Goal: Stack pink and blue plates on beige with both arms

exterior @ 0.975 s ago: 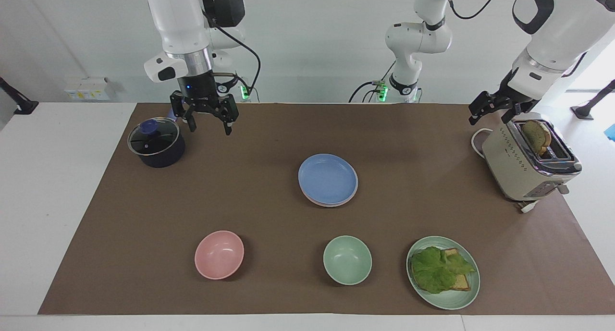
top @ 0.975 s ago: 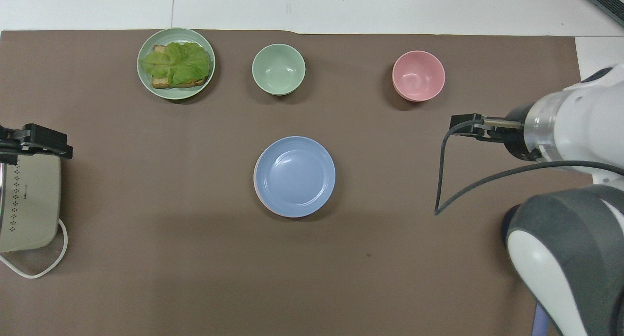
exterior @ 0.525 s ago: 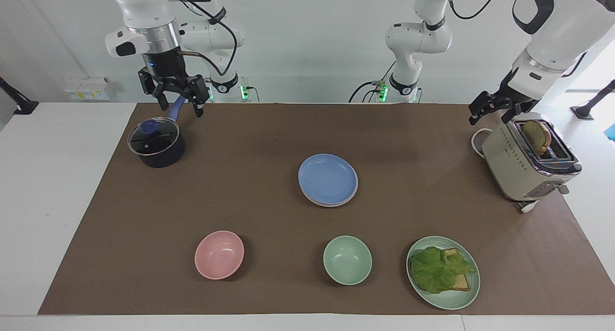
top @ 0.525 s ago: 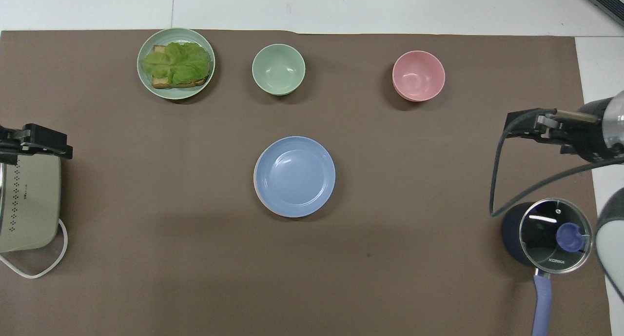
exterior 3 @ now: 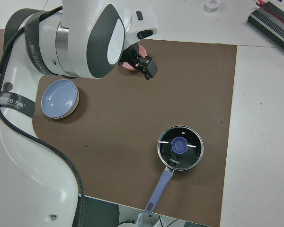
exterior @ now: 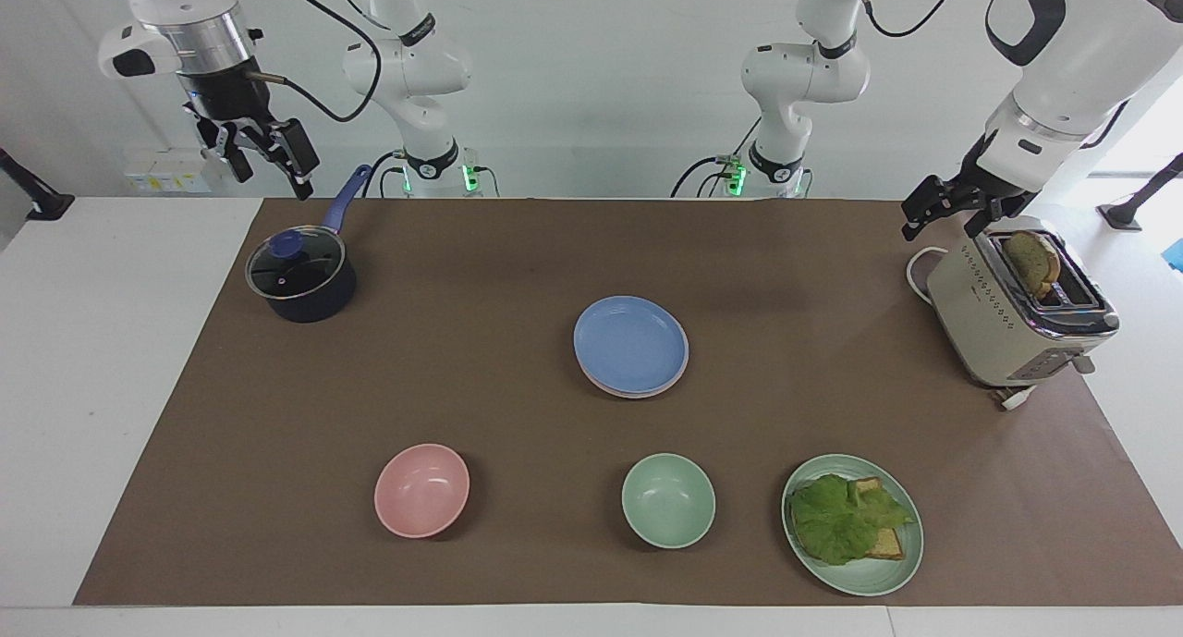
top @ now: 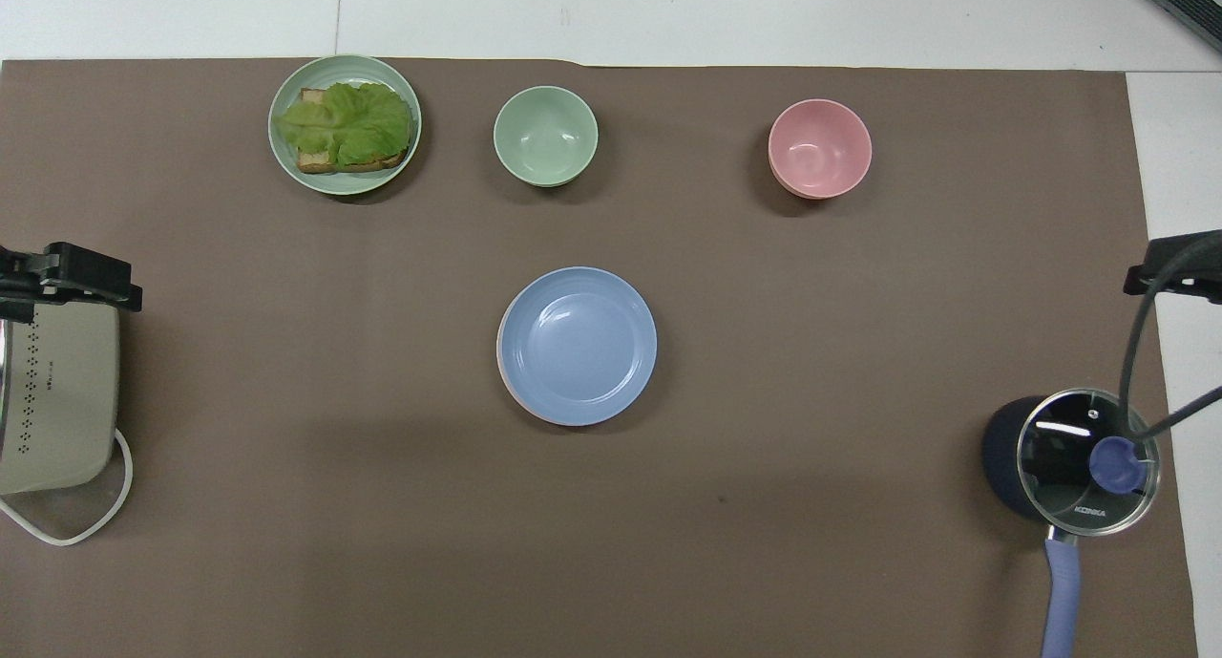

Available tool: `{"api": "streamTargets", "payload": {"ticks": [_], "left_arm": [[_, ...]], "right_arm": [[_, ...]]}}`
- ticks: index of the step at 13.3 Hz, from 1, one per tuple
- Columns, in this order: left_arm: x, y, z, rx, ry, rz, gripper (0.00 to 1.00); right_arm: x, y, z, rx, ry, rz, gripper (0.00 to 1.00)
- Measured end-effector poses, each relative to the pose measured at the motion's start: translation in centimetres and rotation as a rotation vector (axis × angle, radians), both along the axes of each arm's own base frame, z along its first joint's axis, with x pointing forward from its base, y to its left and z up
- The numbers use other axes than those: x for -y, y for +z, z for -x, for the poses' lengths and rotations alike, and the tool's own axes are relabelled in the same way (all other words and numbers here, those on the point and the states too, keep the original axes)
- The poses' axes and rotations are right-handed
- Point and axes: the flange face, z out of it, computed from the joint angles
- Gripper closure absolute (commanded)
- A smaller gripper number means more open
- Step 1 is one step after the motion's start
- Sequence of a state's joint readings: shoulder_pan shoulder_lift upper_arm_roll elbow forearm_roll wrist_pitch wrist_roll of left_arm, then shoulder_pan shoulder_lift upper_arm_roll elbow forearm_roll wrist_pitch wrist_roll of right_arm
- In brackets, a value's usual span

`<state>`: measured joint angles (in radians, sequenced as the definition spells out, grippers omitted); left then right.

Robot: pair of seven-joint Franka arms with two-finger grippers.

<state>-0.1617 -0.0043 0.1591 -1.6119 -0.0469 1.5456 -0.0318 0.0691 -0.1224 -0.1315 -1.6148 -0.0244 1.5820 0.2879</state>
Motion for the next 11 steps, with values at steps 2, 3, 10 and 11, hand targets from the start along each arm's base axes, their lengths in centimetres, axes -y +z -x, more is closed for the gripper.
{"api": "streamTargets", "payload": {"ticks": [2,3,10,11], "left_arm": [[0.0,0.0,0.0,0.000,0.000,0.000,0.00],[0.0,0.0,0.0,0.000,0.000,0.000,0.00],[0.0,0.0,0.0,0.000,0.000,0.000,0.00],[0.0,0.0,0.0,0.000,0.000,0.000,0.00]], "right_arm": [[0.3,-0.4,0.1,-0.012,0.071,0.005,0.00],[0.2,-0.6,0.1,-0.018,0.103,0.007,0.00],[-0.5,-4.3,-0.2,-0.093,0.189,0.005,0.00],[-0.6,-4.5,-0.2,-0.097,0.189,0.004,0.00]]}}
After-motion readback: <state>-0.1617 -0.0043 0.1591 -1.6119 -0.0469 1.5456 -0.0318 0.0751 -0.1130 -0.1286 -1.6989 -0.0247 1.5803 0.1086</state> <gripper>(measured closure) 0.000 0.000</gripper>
